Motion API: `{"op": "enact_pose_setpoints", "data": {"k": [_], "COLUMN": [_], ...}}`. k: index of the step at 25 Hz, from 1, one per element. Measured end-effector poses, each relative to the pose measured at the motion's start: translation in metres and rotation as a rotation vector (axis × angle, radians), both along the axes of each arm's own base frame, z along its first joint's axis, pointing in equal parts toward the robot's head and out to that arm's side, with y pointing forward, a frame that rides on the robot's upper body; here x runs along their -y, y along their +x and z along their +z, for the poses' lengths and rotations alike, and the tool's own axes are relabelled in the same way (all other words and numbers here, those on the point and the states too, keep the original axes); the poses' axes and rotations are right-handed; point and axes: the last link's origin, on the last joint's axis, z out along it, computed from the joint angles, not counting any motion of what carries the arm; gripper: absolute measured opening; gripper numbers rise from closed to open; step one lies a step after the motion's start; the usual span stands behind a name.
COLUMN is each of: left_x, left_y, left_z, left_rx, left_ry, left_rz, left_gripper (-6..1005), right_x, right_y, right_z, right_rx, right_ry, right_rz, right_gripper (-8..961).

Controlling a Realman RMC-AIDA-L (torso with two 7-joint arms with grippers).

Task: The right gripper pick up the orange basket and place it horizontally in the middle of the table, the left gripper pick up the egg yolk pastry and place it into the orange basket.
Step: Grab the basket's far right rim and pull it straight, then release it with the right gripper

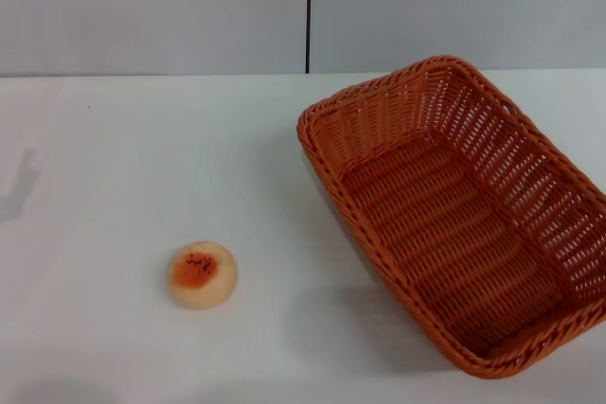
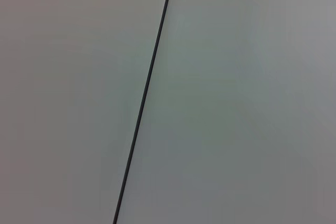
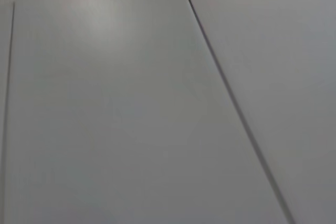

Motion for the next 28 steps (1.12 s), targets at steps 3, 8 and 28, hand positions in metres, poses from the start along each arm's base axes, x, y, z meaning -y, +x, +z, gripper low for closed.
{"op": "enact_pose_setpoints", "data": {"k": [3, 8, 28], "left_x": [-0.001, -0.003, 0.002], "left_y": [-0.001, -0.002, -0.011], "left_z": [-0.001, -0.002, -0.010], "left_rx": [0.002, 0.005, 0.017], "left_ry": [-0.003, -0.014, -0.049], "left_rz": [0.008, 0.016, 0.084], "left_gripper": [809, 809, 810], "right_x": [-0.009, -0.027, -0.060], "right_y": [0.004, 0.008, -0.032], "right_z": [0.008, 0.025, 0.080], "right_rx": [-0.012, -0.077, 0.191], "right_ry": [-0.137, -0.411, -1.293], "right_rz": [0.034, 0.040, -0.483], "right_gripper": [790, 790, 789]}}
